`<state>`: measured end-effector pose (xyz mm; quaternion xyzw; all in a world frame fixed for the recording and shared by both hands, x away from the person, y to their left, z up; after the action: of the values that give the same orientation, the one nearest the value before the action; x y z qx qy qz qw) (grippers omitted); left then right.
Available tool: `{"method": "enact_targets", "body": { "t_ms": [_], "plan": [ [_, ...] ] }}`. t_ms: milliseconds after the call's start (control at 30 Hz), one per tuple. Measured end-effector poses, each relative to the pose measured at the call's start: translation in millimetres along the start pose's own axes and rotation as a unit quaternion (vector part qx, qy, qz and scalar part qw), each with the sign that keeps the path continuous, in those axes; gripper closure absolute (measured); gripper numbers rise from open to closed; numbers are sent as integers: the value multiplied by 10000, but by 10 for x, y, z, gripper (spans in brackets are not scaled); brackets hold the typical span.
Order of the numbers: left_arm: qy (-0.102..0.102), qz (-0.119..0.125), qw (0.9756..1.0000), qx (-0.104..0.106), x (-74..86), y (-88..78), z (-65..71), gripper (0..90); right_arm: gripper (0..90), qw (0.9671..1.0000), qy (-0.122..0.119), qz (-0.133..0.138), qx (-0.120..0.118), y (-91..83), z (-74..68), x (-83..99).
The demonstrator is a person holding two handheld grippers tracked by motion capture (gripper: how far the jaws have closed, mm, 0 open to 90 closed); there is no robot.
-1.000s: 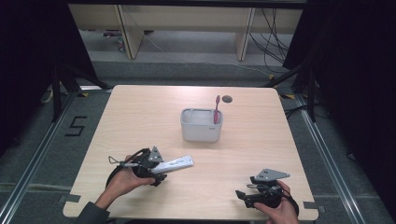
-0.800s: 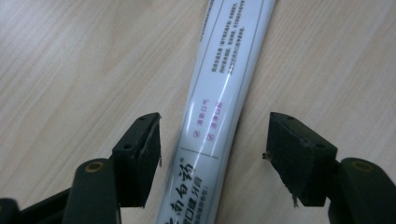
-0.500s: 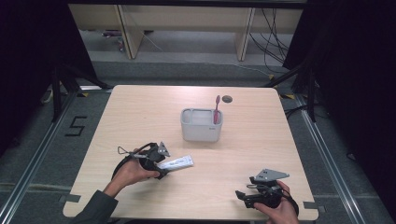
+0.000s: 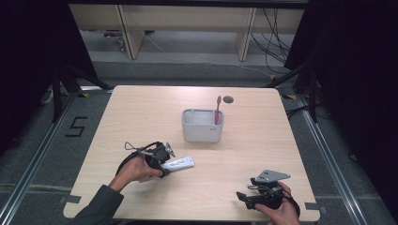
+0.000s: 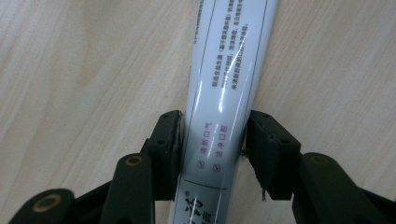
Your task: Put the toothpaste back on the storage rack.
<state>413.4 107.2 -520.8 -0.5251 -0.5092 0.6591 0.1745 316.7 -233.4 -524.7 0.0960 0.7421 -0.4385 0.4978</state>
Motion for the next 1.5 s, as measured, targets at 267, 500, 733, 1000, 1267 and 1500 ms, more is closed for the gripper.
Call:
{"method": "enact_targets", "body": {
  "t_ms": [267, 500, 733, 1000, 1267, 1500],
  "plan": [
    [34, -300, 9994, 150, -42, 12, -34, 606, 217, 10000, -54, -4, 1, 7, 5, 4],
    [80, -546, 9983, 197, -86, 30, -37, 607, 218, 10000, 13, -27, -31, 17, -14, 16],
    [126, -622, 9976, 267, -98, 35, -48, 622, 219, 10000, 5, 35, -76, 30, -19, 14],
    [457, -695, 9962, 238, -127, 15, -18, 675, 219, 9999, 128, 50, -30, 41, -41, 23],
    [644, -399, 9969, 221, -164, -71, 1, 703, 220, 10000, -25, -28, -53, 26, -2, 19],
    [373, 325, 9986, 169, -228, -262, -38, 705, 220, 10000, -38, -15, -42, 28, 5, 19]
  ]
}}
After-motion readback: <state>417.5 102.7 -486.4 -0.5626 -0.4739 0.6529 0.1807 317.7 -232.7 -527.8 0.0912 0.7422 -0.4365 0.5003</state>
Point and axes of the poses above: each handheld gripper's, and its own axes: y roughly forward along the jaws, x roughly out of its underside, z roughly to its right, the point moved 4 cm from there along y, roughly forward along the jaws, and after that the axes turned 12 degrees about z, right-handed, at the moved point
